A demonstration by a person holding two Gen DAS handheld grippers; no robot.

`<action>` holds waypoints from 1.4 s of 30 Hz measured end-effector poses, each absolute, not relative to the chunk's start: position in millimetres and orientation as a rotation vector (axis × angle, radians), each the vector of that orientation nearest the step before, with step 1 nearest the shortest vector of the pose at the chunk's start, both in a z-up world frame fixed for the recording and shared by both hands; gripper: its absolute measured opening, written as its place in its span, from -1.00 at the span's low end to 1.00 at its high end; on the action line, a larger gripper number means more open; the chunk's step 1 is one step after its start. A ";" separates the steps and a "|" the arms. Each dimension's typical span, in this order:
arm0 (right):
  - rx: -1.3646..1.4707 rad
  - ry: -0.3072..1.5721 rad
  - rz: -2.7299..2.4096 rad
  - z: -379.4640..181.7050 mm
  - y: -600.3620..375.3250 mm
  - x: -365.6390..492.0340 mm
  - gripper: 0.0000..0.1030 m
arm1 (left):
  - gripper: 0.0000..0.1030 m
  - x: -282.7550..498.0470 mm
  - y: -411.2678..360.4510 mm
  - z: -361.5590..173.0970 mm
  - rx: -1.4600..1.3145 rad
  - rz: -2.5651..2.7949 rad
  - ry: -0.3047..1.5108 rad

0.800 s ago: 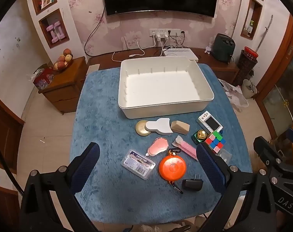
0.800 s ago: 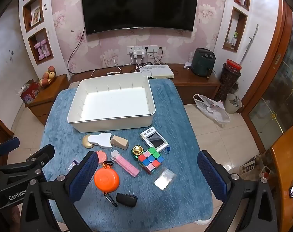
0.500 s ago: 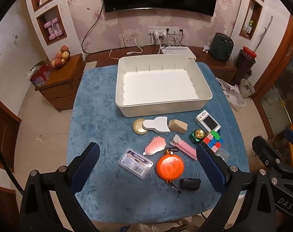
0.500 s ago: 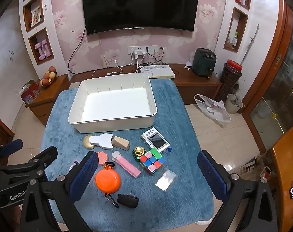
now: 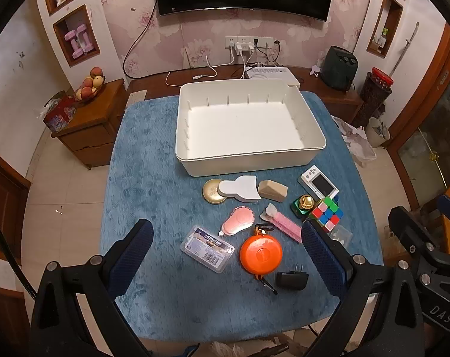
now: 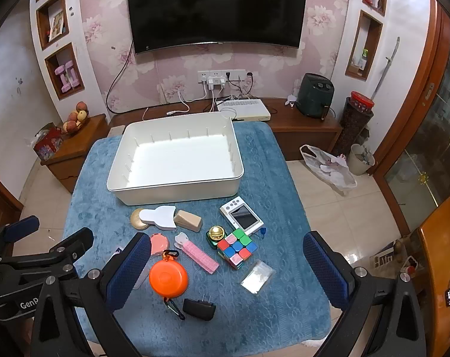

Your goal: Organize rigid objects

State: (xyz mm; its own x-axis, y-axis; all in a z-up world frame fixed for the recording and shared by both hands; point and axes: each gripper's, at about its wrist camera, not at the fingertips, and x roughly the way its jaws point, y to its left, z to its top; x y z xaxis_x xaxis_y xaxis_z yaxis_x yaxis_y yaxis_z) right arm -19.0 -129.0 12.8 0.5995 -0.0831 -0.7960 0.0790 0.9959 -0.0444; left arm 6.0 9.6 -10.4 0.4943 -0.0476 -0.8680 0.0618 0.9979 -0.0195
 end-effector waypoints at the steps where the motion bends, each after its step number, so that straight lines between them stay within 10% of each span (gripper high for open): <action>1: -0.006 0.921 -0.089 15.7 -136.1 -23.1 0.99 | 0.94 5.8 9.3 -11.1 0.017 -0.065 1.053; 42: -0.004 0.945 -0.069 7.0 -140.3 -35.3 0.99 | 0.94 2.4 2.2 -19.7 0.017 -0.056 1.100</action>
